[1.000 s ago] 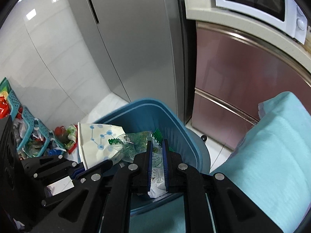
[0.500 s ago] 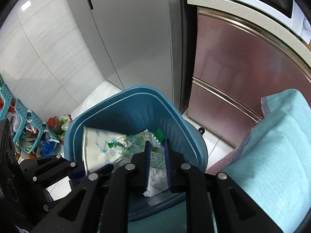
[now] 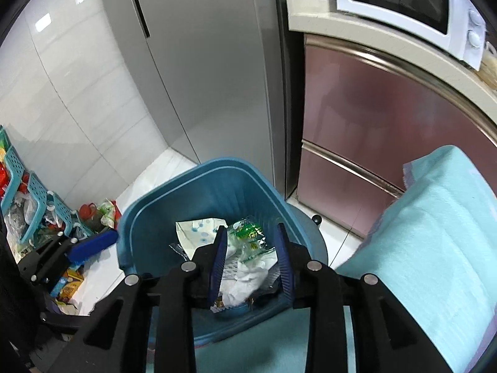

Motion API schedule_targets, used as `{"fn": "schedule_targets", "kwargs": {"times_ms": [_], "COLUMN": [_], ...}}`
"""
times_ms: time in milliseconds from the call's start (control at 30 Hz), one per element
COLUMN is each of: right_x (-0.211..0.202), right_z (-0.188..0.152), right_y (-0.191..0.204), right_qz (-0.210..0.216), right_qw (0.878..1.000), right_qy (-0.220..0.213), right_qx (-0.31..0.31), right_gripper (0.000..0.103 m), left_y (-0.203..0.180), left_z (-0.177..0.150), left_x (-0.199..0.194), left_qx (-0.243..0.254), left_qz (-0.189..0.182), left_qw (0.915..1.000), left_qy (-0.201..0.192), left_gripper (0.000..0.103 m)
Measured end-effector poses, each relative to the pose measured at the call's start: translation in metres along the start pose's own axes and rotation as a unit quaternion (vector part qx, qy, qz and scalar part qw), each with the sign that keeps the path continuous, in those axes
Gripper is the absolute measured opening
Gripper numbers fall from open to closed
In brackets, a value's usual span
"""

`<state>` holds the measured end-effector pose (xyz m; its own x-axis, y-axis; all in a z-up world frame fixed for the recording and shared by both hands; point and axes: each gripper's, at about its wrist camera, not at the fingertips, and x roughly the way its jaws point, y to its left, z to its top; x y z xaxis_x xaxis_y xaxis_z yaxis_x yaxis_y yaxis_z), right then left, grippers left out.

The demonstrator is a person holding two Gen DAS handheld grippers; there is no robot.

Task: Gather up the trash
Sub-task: 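Open both tools to drop the cup and wrapper inside, then move both open tools back over the table toward the orange peels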

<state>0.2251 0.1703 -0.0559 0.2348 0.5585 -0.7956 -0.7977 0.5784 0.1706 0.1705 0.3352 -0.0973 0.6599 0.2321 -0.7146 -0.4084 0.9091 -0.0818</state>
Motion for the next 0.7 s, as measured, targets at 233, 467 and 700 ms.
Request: {"fn": "schedule_targets", "kwargs": {"times_ms": [233,467,700], "right_x": [-0.040,-0.088,-0.142], "right_z": [-0.004,-0.015,-0.035], "right_y": [-0.005,-0.004,-0.004], "right_qz": [-0.001,-0.005,-0.021], "right_qw": [0.999,0.996,0.988], "right_qy": [-0.040,-0.092,-0.153], "right_qx": [0.007,0.012,0.019], "right_gripper": [0.038,0.055,0.080], "left_y": [-0.005,-0.019,-0.028], "left_z": [0.007,0.006,-0.003], "left_x": [-0.055,-0.105,-0.145], "left_qx": [0.000,0.008,0.002], "left_qz": [0.008,0.015,0.022], "left_qw": [0.9984,0.9953,0.9924], "left_qy": [-0.056,-0.095,-0.121], "left_gripper": [0.096,0.097,0.097]}}
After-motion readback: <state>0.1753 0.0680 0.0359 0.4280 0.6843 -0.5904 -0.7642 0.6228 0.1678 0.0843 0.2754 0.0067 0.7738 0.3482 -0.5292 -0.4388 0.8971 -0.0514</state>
